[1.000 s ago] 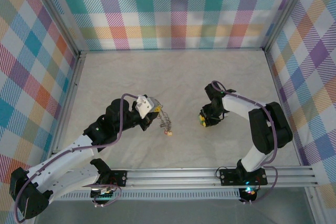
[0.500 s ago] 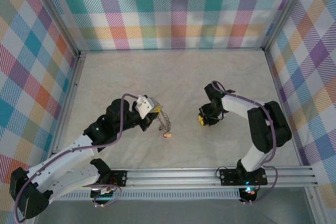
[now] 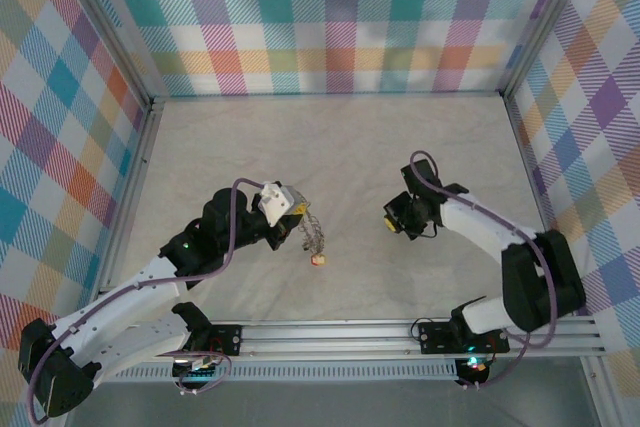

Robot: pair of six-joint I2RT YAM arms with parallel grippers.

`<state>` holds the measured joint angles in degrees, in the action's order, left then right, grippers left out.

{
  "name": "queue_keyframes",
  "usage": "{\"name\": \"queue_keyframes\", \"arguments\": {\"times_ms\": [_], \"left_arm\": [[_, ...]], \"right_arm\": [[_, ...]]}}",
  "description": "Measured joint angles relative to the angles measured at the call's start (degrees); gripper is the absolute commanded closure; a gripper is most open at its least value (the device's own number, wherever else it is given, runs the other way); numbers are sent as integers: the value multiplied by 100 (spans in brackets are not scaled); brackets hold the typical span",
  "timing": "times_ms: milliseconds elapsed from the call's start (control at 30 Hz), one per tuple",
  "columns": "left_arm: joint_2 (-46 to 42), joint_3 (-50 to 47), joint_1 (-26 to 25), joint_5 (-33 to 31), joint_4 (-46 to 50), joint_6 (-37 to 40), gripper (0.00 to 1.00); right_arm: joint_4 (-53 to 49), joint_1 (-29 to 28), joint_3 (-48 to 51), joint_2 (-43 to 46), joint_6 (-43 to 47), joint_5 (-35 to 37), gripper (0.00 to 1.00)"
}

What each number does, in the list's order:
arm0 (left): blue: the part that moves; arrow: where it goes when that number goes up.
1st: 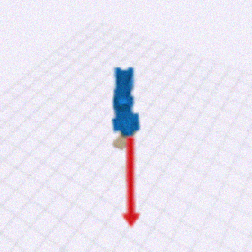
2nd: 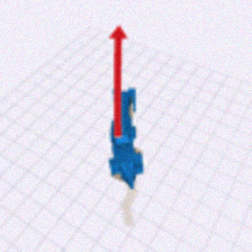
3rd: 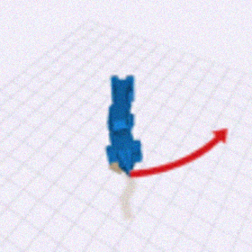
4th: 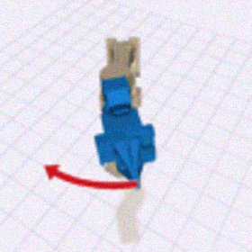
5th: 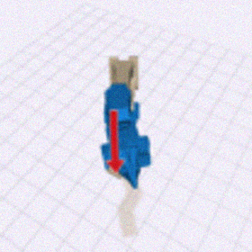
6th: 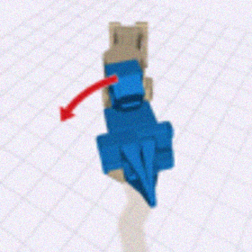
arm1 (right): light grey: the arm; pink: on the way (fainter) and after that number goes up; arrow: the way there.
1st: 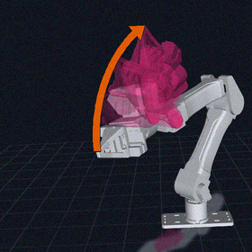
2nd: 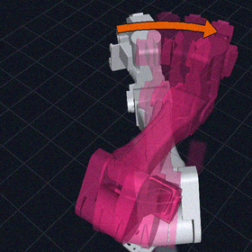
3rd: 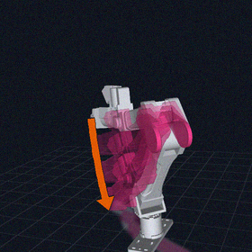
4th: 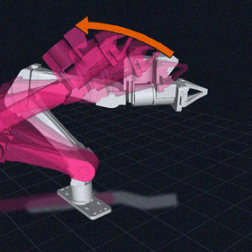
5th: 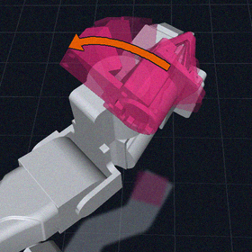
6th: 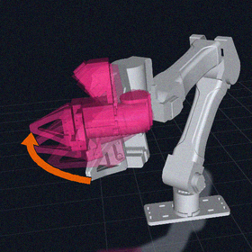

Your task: Put the keys on the keyring

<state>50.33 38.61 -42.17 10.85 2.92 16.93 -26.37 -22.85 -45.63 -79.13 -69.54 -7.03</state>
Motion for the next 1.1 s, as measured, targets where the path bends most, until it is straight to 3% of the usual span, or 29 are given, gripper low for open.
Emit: {"name": "queue_keyframes", "arguments": {"times_ms": [300, 500, 900, 1100], "left_arm": [[328, 164, 0, 184, 81, 90, 100], [667, 450, 7, 463, 140, 195, 100], [898, 472, 28, 1572, -203, 437, 100], [964, 472, 28, 1899, -415, 527, 100]], "right_arm": [[46, 2, -57, 1062, 3488, -466, 100], [-37, 2, -251, 1484, 5141, -1047, 100], [699, -153, -201, 2483, 7217, -2922, 100], [1250, -389, -144, 2568, 7490, -3427, 100]]}}
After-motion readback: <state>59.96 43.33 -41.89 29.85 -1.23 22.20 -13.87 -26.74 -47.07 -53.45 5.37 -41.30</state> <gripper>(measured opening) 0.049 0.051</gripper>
